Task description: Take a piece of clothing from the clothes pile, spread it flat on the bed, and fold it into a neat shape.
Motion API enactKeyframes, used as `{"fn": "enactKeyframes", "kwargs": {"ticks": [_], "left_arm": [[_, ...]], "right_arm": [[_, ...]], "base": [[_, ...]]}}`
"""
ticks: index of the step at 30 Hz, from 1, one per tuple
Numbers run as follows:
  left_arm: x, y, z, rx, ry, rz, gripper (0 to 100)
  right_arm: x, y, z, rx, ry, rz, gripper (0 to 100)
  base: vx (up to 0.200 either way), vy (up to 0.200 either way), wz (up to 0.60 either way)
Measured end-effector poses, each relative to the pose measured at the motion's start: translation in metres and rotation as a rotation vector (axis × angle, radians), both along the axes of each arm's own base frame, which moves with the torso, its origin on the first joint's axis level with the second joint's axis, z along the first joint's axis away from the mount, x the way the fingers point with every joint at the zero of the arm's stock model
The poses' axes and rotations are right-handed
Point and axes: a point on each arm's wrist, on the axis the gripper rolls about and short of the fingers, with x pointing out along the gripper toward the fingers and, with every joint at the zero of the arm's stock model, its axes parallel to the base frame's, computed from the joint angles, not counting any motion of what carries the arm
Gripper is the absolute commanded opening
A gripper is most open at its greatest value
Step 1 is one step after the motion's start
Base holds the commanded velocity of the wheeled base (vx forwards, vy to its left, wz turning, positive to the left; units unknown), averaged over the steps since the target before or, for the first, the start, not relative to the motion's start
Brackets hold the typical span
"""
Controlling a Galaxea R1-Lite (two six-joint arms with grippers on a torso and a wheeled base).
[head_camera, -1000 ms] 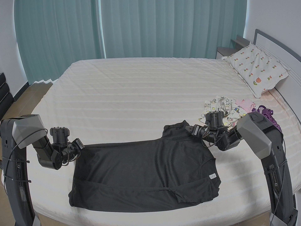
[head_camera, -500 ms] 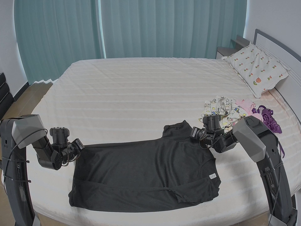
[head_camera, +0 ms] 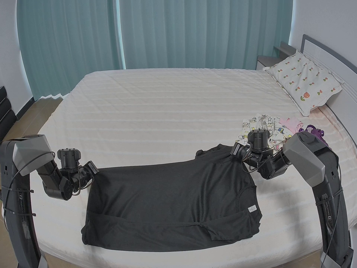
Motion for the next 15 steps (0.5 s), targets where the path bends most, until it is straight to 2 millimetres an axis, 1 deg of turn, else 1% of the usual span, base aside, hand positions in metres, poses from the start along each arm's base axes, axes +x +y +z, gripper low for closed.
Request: {"fn": "enactKeyframes", "kwargs": {"ticks": [4, 12, 15], "left_arm": [[0.0019, 0.0008, 0.0046, 0.006, -0.051, 0.004, 0], [-0.003, 0.003, 0.0091, 0.014, -0.058, 0.012, 0], [-0.0037, 0.0045, 0.0102, 0.016, -0.06, 0.016, 0]], "right_arm": [[-0.0006, -0.0003, 0.007, 0.011, -0.052, -0.003, 0], [-0.0009, 0.0032, -0.001, 0.005, -0.082, 0.001, 0], [0.0, 0.0041, 0.0001, 0.01, -0.118, -0.002, 0]], "base": [[0.0, 0.0, 0.0], [0.0, 0.0, 0.0], [0.0, 0.0, 0.0]]}}
